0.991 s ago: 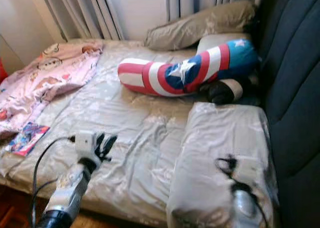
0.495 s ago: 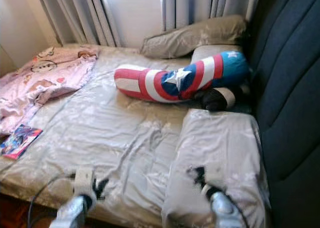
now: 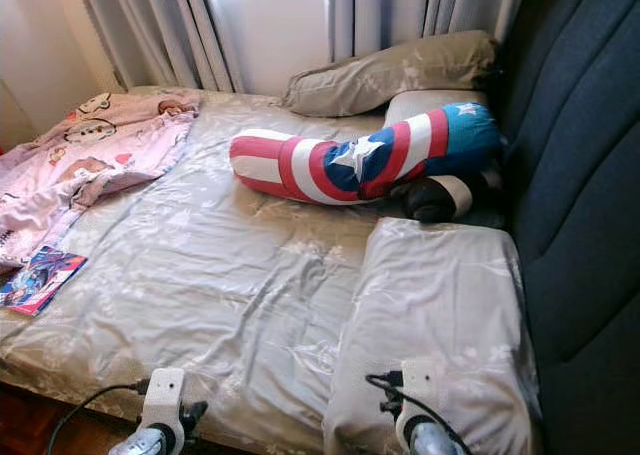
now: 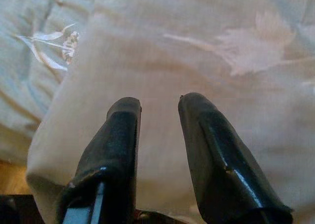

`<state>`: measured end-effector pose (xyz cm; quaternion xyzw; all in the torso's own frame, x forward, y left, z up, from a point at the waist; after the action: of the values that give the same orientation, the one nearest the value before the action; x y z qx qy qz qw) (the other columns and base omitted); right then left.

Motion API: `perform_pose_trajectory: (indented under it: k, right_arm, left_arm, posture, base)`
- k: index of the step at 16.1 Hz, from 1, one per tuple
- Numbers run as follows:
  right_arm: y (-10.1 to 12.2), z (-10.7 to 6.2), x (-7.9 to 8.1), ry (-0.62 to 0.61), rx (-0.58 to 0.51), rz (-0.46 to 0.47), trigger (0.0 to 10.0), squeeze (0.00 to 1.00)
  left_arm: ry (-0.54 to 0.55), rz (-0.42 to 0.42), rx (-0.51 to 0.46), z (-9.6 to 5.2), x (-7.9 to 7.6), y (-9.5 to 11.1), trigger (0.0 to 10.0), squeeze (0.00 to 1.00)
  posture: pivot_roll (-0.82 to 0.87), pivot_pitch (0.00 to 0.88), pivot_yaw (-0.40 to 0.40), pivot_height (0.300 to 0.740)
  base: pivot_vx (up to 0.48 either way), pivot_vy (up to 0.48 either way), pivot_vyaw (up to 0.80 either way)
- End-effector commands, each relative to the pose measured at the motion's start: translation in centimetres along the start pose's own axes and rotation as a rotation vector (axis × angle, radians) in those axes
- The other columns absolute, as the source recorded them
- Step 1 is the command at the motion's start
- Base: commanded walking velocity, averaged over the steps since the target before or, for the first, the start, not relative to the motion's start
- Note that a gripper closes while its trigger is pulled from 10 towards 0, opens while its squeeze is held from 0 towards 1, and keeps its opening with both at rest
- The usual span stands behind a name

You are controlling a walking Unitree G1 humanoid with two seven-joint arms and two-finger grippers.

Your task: Clean up the room

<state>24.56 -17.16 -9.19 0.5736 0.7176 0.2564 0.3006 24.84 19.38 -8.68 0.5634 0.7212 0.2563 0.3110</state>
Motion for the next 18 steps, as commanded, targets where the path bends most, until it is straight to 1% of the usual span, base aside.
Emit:
perform_pose_trajectory:
  k: [1,3,4,7,8,10,14,18]
  right_arm:
    - [0.2,0.0,0.2,-0.001,-0.010,0.016,10.0,0.00]
    - [-0.6,-0.2,0.0,-0.003,0.006,0.018,10.0,0.00]
    - [-1.5,-0.4,0.2,-0.001,0.031,0.015,10.0,0.00]
    - [-2.8,-0.8,0.5,-0.012,0.075,0.034,10.0,0.00]
    - [-3.2,-0.9,0.8,-0.011,0.085,0.044,10.0,0.00]
    - [-3.6,-1.1,1.1,-0.003,0.096,0.043,10.0,0.00]
    - [-4.4,-1.3,0.8,-0.023,0.122,0.063,10.0,0.00]
    - [-5.2,-1.6,1.0,-0.018,0.148,0.066,10.0,0.00]
  left_arm:
    - [0.003,0.019,0.028,-0.2,0.0,-0.9,10.0,0.00]
    - [0.001,0.022,0.044,-0.2,-0.4,-1.5,10.0,0.00]
    - [-0.001,0.020,0.051,-0.3,-0.4,-1.8,10.0,0.00]
    - [0.005,0.026,0.068,-0.5,0.0,-2.3,10.0,0.00]
    - [0.012,0.026,0.077,-0.6,0.4,-2.5,10.0,0.00]
    - [0.033,0.033,0.102,-0.9,1.4,-3.1,10.0,0.00]
    - [0.043,0.035,0.128,-1.1,1.5,-3.8,10.0,0.00]
    - [0.050,0.028,0.149,-1.3,1.7,-4.4,10.0,0.00]
  posture:
    - [-0.04,0.000,0.037,0.740]
    - [-0.03,0.000,0.032,0.740]
    - [-0.02,0.000,0.031,0.740]
    - [-0.03,0.000,0.047,0.740]
    - [-0.03,0.000,0.050,0.740]
    - [-0.03,0.000,0.054,0.740]
    - [-0.02,0.000,0.055,0.740]
    - [-0.02,0.000,0.056,0.740]
  base:
    - [0.000,0.000,0.00]
    - [0.000,0.000,0.00]
    - [0.000,0.000,0.00]
    - [0.000,0.000,0.00]
    - [0.000,0.000,0.00]
    - [0.000,0.298,0.00]
    - [0.000,0.377,0.00]
    - [0.000,0.381,0.00]
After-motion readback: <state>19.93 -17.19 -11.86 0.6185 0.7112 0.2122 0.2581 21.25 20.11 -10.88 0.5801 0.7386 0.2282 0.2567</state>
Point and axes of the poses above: a point about 5 cm out from each wrist's last joint towards the gripper, its own z axis pointing out of the wrist towards the gripper, its own y axis along the axis of the wrist's last joint, x = y × z, the point moved 4 cm from there along z, pointing out of the wrist towards the gripper, and after that the axes turned 15 degrees about -z, right-handed, at the moved point
